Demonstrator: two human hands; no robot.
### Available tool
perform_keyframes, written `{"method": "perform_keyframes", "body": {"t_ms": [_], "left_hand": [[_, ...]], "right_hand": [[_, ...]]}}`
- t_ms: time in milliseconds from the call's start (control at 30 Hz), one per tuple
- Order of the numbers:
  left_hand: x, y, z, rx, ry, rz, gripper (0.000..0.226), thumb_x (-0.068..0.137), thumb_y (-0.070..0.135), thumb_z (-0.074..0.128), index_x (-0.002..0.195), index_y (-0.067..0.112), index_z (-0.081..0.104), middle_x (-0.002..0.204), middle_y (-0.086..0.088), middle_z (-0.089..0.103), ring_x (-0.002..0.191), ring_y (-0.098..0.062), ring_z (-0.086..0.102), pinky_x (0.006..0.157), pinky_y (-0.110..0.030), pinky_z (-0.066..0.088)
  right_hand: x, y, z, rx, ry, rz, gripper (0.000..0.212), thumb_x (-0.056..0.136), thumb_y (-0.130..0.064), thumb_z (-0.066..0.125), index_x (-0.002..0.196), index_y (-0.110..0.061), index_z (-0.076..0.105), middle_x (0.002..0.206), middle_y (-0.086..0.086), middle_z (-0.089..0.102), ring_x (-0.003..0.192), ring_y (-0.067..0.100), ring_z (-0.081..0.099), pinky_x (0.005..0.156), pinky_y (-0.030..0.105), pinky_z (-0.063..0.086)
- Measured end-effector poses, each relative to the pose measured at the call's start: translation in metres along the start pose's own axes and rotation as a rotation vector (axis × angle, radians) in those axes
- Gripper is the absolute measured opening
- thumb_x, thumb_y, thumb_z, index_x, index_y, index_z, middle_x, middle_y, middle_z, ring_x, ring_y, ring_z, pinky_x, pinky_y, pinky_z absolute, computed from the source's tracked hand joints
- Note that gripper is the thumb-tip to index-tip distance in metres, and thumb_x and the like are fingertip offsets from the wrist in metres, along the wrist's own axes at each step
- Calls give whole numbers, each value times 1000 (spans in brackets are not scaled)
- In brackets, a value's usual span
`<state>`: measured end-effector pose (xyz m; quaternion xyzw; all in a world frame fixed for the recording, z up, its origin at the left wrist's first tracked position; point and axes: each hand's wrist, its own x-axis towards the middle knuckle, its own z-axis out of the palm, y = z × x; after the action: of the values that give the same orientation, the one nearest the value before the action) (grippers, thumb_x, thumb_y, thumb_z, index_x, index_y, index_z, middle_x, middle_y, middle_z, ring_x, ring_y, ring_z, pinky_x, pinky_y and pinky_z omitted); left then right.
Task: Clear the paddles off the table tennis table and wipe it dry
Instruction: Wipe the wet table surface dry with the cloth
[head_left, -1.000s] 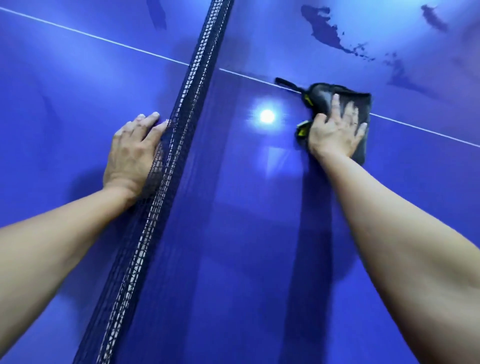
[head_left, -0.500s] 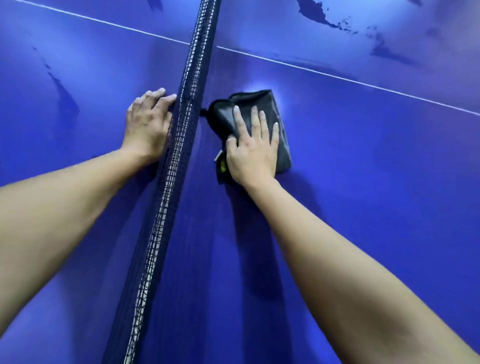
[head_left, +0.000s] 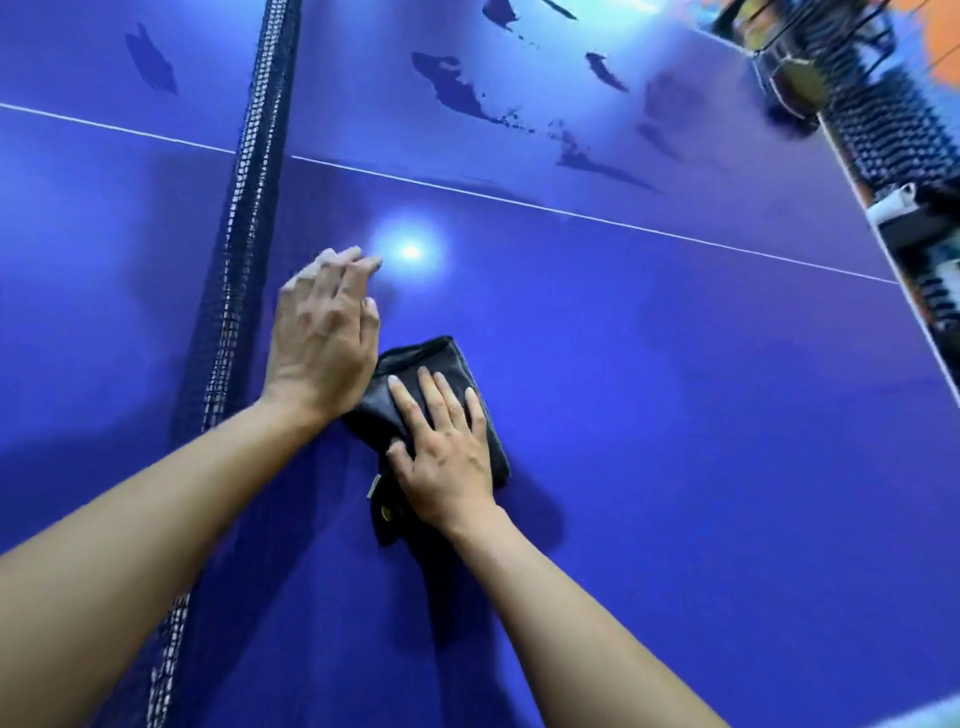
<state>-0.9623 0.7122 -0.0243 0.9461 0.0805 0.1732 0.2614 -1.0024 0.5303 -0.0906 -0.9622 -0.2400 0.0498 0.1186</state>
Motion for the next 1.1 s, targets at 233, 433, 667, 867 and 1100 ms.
{"method": "perform_keyframes", "body": {"t_ms": [233, 433, 667, 867, 1100], "left_hand": [[-28, 5, 42, 87, -125, -28, 51, 96, 26, 33, 137, 6, 55, 143, -20, 53, 133, -42, 48, 110, -54, 36], [-41, 31, 79, 153, -88, -20, 50, 97, 22, 37, 143, 5, 49, 150, -20, 45, 138, -42, 41, 114, -54, 33], [-39, 90, 134, 243, -113, 9, 57, 95, 22, 40, 149, 7, 42, 157, -16, 40, 143, -40, 36, 119, -51, 25], [-40, 105, 151, 306, -168, 1, 56, 98, 27, 36, 151, 11, 43, 159, -11, 39, 148, -34, 32, 123, -43, 17], [-37, 107, 148, 304, -183, -43, 55, 98, 27, 36, 151, 12, 44, 160, -9, 38, 149, -33, 30, 123, -48, 21]], "right_hand": [[43, 21, -2, 74, 56, 71, 67, 92, -41, 35, 159, -36, 27, 169, 1, 21, 156, 13, 11, 127, 44, -3], [110, 79, -21, -13, -13, 68, 70, 98, -62, 33, 161, -40, 12, 171, -2, 9, 157, 12, -1, 125, 48, -8], [181, 170, -53, -5, -69, 108, 63, 102, -50, 29, 161, -42, 9, 171, -5, 3, 156, 10, -3, 125, 45, -11], [188, 324, -87, -11, 36, 337, 62, 102, -47, 32, 161, -40, 15, 171, -4, 10, 157, 12, 4, 126, 44, -8], [208, 377, -99, 20, 230, 730, 62, 101, -38, 34, 161, -28, 23, 170, 5, 16, 157, 19, 10, 126, 50, -2]]}}
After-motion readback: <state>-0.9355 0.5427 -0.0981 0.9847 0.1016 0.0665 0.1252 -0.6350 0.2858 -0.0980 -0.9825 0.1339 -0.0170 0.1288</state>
